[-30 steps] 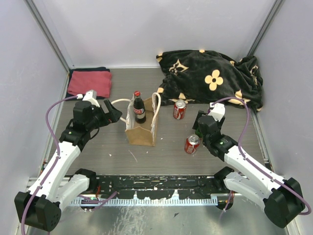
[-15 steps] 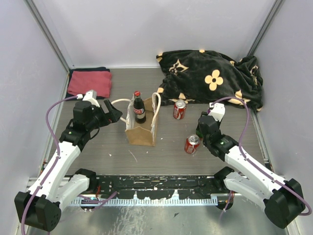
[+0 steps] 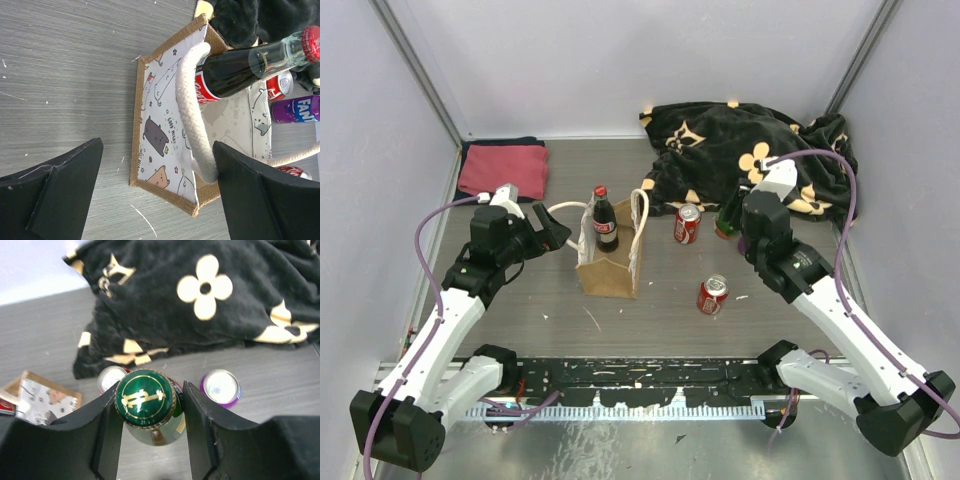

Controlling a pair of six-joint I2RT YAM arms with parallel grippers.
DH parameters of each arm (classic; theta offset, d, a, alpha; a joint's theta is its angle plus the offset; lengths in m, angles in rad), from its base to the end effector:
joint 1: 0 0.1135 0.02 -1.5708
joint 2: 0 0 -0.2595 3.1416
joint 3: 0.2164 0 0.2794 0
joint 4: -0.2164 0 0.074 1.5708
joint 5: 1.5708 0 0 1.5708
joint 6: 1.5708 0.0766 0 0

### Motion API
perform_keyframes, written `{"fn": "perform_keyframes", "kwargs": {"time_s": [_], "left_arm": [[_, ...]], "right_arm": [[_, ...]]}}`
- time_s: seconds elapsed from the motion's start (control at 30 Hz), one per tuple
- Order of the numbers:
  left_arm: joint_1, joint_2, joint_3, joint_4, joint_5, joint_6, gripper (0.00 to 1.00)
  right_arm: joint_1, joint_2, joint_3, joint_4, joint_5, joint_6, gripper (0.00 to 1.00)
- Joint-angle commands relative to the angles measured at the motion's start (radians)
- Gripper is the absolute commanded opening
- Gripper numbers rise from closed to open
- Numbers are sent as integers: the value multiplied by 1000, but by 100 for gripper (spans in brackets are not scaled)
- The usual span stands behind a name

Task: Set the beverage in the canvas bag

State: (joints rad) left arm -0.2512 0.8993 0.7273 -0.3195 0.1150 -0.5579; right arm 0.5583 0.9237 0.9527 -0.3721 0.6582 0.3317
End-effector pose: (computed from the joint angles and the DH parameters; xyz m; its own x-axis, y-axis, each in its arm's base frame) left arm 0.2593 -0.0756 0.2582 -0.5704 -0.3966 -0.7193 0.0506 0.8571 -0.5127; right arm 0.2465 0.0987 0.3431 -0.2471 0.1494 -0.9574 0.1586 0.9810 0.1121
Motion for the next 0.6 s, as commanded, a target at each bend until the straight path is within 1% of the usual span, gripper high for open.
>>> {"fn": "perform_keyframes", "kwargs": {"time_s": [0.0,0.2,0.23,0.37,0.47,0.57], "left_arm": [[3,0,3,15,15,-8,98],[3,-4,6,14,18,-8,98],[2,-5,7,14,18,-8,98],[3,-5,7,15,18,-8,98],[2,-9,7,14,17,-8,98],[1,-12,7,10,15,-8,98]], "right_arm": [[-3,33,207,142,-52,-19,1],[7,144,434,156,-165,1,1],[33,182,506,163,-197,7,1],[143,261,613,186,-193,-25,1],[270,323,669,201,-149,-70,1],[349,360,680,221,-125,-80,1]]}}
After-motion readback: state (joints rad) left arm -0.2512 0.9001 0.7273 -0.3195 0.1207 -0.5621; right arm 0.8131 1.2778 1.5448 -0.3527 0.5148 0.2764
